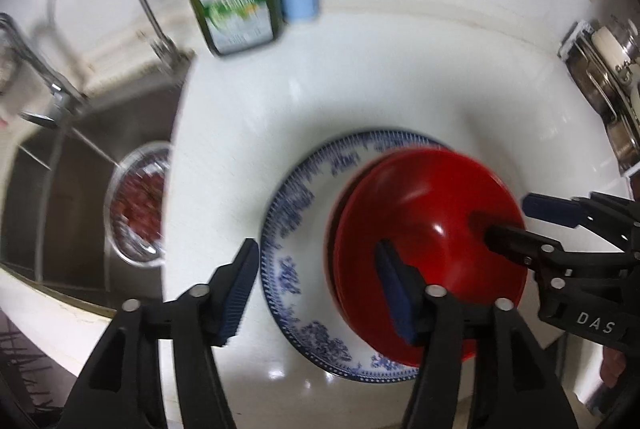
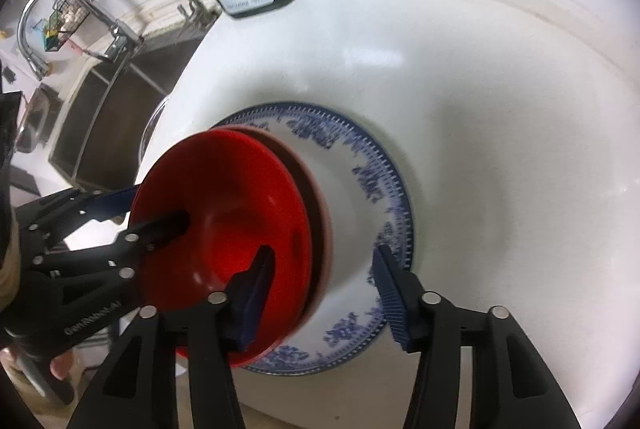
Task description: Organize plates and bowls
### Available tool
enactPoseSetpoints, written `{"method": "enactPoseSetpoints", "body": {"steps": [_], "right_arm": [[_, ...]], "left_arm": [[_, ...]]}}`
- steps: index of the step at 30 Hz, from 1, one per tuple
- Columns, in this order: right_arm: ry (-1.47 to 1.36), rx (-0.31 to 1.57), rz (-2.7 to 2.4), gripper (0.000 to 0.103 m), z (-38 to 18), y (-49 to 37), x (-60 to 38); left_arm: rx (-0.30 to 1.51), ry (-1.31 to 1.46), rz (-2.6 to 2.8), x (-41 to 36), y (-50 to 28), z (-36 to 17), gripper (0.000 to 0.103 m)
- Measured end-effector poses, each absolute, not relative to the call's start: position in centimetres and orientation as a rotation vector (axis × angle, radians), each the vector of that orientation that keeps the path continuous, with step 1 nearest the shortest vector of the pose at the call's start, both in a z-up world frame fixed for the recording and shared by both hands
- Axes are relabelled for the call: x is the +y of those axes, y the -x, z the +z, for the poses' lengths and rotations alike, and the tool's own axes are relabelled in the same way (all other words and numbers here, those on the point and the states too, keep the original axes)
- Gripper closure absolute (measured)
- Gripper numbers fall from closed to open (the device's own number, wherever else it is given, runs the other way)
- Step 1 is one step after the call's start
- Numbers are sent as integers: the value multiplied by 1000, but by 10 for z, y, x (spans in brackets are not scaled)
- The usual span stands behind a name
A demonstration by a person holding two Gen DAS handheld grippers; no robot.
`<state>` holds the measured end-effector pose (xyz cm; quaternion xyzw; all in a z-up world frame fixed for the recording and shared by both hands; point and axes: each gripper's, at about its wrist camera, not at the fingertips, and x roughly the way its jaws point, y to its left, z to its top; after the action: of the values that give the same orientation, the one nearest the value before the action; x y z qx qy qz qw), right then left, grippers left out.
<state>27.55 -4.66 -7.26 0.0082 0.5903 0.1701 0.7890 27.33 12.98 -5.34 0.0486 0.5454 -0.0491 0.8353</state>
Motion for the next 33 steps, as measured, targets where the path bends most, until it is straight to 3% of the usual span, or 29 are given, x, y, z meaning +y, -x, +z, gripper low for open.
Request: {"method": "enactPoseSetpoints", "body": {"steps": [7, 9, 14, 16, 33], "right_arm": [[-6, 1097, 328, 49, -33, -239, -63], [4, 1019, 315, 47, -20, -220, -70], [-22, 866, 288, 24, -1, -171, -91], [-43, 822, 274, 22, 2, -151, -100], [-77, 580, 228, 21, 19, 10, -136]], "left_arm": [[935, -95, -24, 124, -222, -13, 16], [890, -99, -6, 120, -205, -4, 14], [779, -73, 34, 111, -154, 8, 6], [744, -80, 49, 107, -134, 9, 3], [599, -66, 73, 83, 6, 21, 0]]}}
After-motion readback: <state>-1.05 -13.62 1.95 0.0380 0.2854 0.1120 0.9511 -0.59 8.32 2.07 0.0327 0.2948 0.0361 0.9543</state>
